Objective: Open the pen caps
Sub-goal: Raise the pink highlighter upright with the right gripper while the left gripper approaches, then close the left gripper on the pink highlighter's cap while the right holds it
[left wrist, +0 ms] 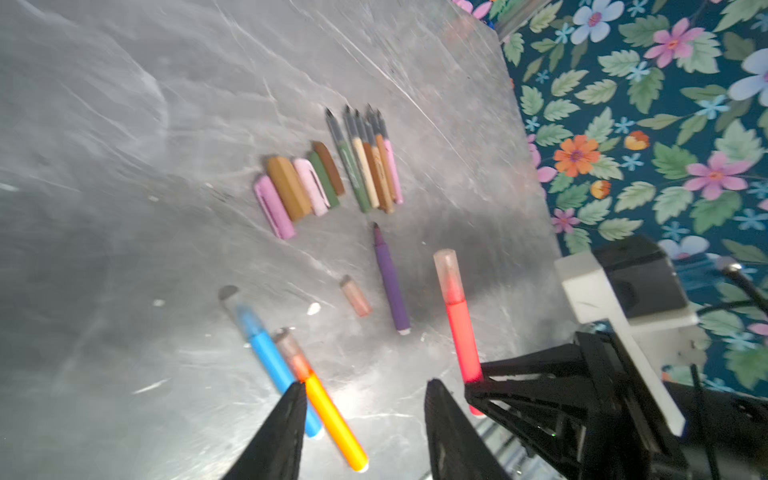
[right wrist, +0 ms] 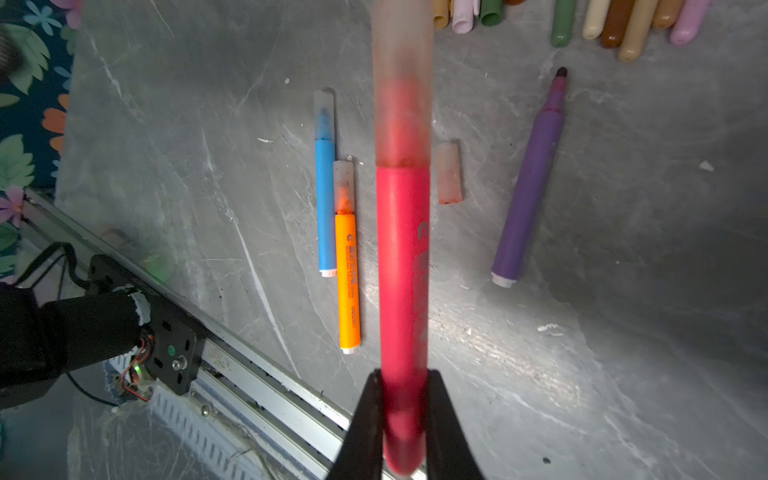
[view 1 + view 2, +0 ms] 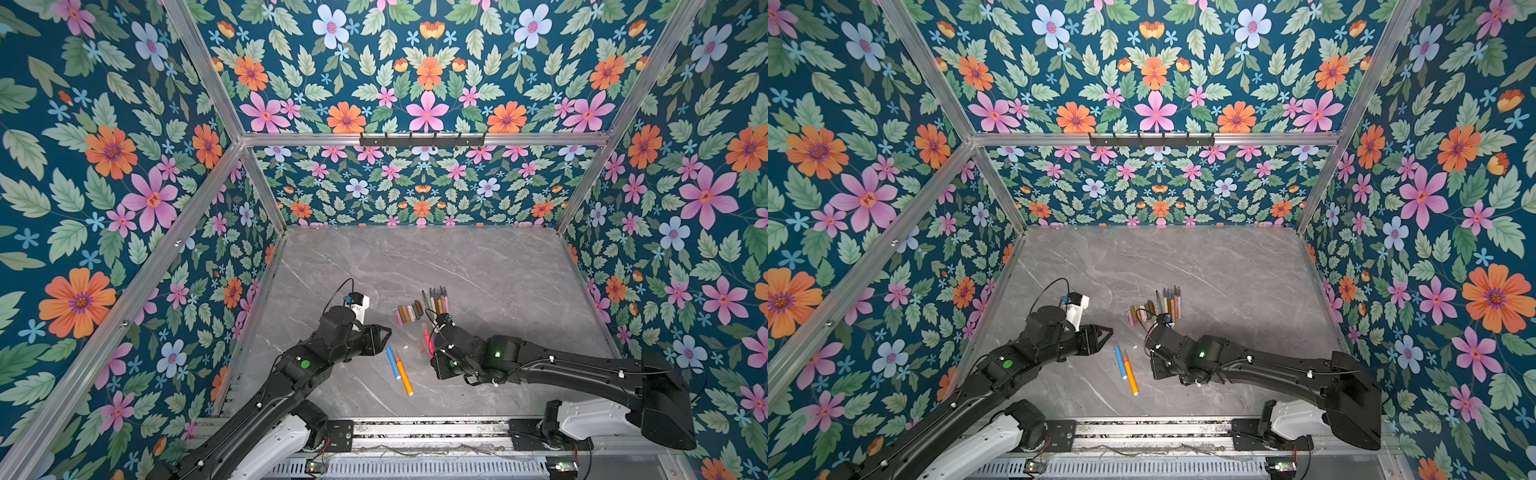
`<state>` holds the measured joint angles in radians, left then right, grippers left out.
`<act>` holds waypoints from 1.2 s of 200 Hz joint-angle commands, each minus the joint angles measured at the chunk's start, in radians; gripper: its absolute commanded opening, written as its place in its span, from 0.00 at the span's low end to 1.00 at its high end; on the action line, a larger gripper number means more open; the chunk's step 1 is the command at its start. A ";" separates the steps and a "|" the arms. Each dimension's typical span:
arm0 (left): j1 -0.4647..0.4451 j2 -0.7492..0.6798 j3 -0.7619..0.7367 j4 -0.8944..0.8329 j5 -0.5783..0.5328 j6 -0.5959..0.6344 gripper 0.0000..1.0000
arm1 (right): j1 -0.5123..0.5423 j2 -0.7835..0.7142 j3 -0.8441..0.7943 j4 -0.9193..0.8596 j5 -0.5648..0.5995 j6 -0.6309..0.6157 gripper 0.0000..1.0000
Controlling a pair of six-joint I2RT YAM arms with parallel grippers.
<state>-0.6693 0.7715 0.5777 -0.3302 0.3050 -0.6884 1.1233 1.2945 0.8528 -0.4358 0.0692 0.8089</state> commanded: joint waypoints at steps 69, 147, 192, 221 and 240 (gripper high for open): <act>-0.156 0.194 -0.047 0.427 0.082 -0.196 0.49 | 0.001 -0.089 -0.049 0.078 -0.020 0.024 0.01; -0.161 0.230 -0.050 0.462 0.078 -0.217 0.49 | 0.001 -0.115 -0.096 0.160 -0.102 0.025 0.01; -0.161 0.249 -0.045 0.476 0.077 -0.215 0.49 | 0.014 -0.129 -0.106 0.186 -0.118 0.010 0.01; -0.161 0.267 -0.039 0.487 0.075 -0.211 0.49 | 0.026 -0.131 -0.106 0.202 -0.129 -0.001 0.01; -0.161 0.281 -0.033 0.493 0.077 -0.206 0.47 | 0.031 -0.123 -0.104 0.205 -0.137 -0.008 0.01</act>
<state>-0.8310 1.0412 0.5354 0.1272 0.3859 -0.9092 1.1496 1.1656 0.7448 -0.2607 -0.0509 0.8223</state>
